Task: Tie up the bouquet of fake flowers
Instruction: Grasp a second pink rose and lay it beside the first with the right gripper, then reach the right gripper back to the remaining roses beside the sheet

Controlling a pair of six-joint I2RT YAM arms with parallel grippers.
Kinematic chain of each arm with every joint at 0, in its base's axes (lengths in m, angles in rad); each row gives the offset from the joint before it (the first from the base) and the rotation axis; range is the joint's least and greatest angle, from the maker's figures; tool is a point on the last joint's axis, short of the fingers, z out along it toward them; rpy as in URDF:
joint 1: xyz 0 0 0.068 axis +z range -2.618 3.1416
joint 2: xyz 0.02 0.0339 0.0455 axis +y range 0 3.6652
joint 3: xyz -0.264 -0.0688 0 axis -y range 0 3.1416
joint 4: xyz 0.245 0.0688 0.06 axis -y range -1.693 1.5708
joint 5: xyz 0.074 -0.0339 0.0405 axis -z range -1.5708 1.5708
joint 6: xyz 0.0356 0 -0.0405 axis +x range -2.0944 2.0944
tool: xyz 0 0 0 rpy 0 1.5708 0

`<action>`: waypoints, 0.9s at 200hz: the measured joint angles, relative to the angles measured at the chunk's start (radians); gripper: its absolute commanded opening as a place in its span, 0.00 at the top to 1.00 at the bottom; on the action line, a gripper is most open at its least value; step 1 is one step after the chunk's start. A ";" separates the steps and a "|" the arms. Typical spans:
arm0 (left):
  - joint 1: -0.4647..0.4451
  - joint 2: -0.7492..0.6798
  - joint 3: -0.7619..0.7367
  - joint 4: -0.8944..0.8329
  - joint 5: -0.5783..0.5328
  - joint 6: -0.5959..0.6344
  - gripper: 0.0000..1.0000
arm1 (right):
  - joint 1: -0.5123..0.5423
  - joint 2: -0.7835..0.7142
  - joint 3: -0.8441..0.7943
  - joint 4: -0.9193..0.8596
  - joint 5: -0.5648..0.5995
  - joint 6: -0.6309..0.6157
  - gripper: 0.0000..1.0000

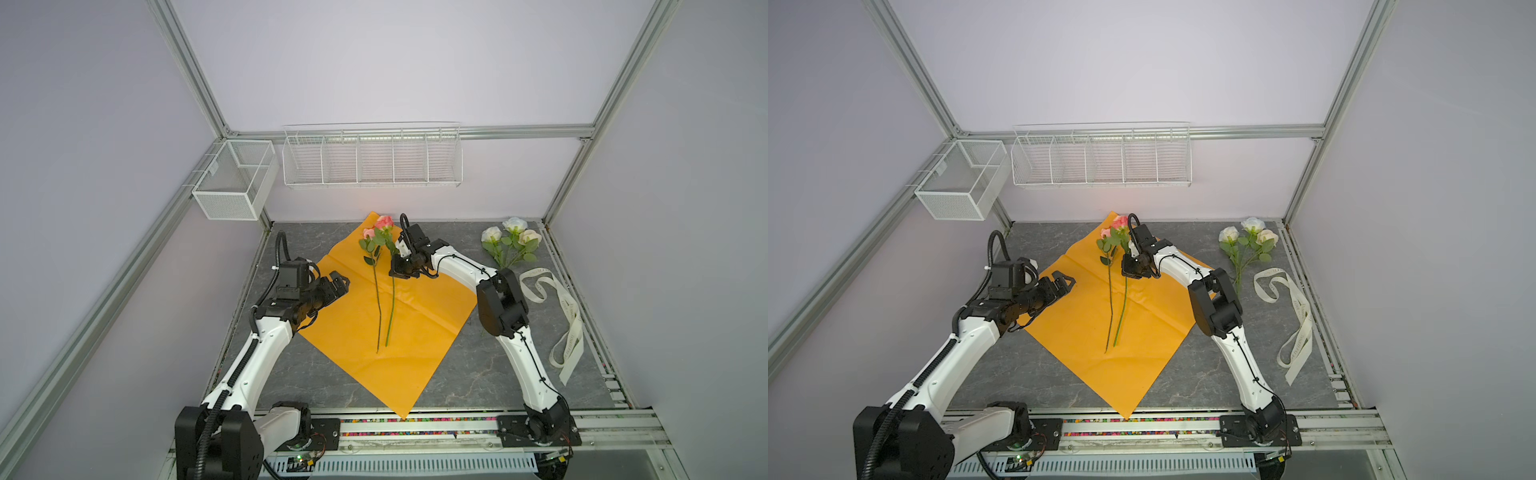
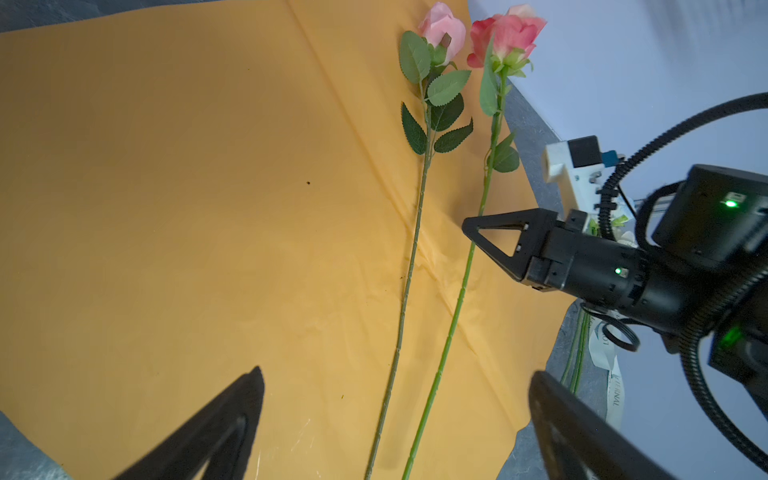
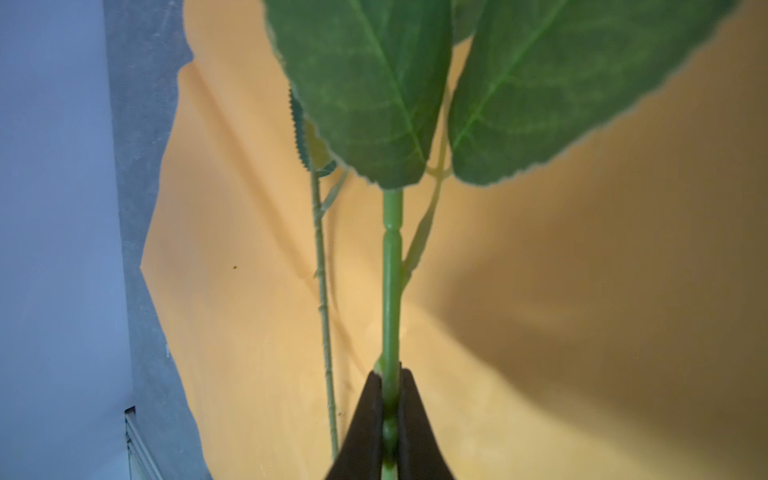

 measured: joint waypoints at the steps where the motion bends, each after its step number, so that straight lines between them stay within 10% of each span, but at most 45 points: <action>1: 0.000 0.000 -0.001 0.000 0.000 0.001 0.00 | 0.000 0.003 0.002 0.000 0.000 0.000 0.89; 95: -0.078 0.103 0.003 0.089 0.159 0.010 0.00 | -0.062 -0.051 0.138 -0.293 0.045 -0.246 0.62; 140: -0.309 0.328 0.129 0.145 0.167 -0.016 0.00 | -0.356 -0.484 -0.243 -0.283 0.181 -0.372 0.63; 180: -0.481 0.553 0.332 0.172 0.177 -0.039 0.00 | -0.606 -0.518 -0.444 -0.262 0.248 -0.425 0.67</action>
